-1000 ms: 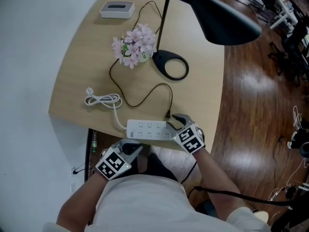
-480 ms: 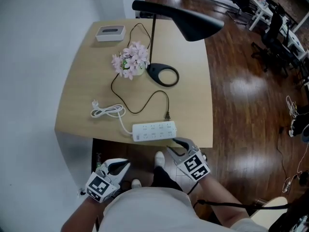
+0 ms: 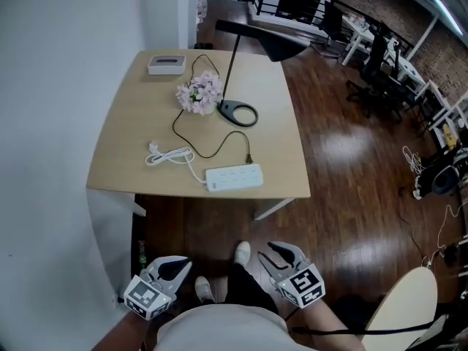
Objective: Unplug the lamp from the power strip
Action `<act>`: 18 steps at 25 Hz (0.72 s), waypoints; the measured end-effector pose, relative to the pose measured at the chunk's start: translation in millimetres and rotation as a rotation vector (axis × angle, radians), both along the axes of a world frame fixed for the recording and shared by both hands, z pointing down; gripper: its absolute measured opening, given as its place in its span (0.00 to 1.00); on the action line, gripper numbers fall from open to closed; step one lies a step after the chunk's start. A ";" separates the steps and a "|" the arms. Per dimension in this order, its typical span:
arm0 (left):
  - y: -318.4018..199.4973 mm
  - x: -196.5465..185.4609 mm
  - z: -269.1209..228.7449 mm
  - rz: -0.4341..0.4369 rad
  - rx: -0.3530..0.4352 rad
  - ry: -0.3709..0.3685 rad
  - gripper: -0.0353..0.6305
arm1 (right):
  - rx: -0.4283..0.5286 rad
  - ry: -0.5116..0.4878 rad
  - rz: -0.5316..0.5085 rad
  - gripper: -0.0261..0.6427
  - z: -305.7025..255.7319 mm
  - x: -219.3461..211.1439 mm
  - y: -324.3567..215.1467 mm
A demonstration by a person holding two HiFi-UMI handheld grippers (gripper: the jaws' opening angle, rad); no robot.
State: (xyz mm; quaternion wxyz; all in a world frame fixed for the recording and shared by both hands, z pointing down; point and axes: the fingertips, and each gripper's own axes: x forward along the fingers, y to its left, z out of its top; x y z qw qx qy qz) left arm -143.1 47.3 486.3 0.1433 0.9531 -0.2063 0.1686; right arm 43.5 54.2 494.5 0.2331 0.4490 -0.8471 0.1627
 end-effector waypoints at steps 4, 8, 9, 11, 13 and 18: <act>41.0 -13.2 -13.1 0.008 0.035 0.022 0.06 | 0.017 -0.001 0.007 0.25 -11.6 -16.7 63.8; 84.4 -16.6 -24.4 0.005 0.080 0.037 0.06 | 0.046 -0.032 0.010 0.25 -21.2 -27.4 118.0; 95.6 -15.4 -27.1 0.006 0.093 0.039 0.06 | 0.053 -0.038 0.008 0.25 -23.7 -29.4 131.6; 120.9 -11.9 -34.3 0.001 0.112 0.040 0.06 | 0.068 -0.046 0.001 0.25 -30.7 -32.2 162.9; 153.1 -4.6 -43.2 -0.011 0.116 0.048 0.06 | 0.075 -0.053 -0.009 0.25 -39.2 -30.9 200.4; 241.0 8.1 -50.1 0.001 0.131 0.057 0.06 | 0.081 -0.066 -0.002 0.25 -41.6 -23.0 289.5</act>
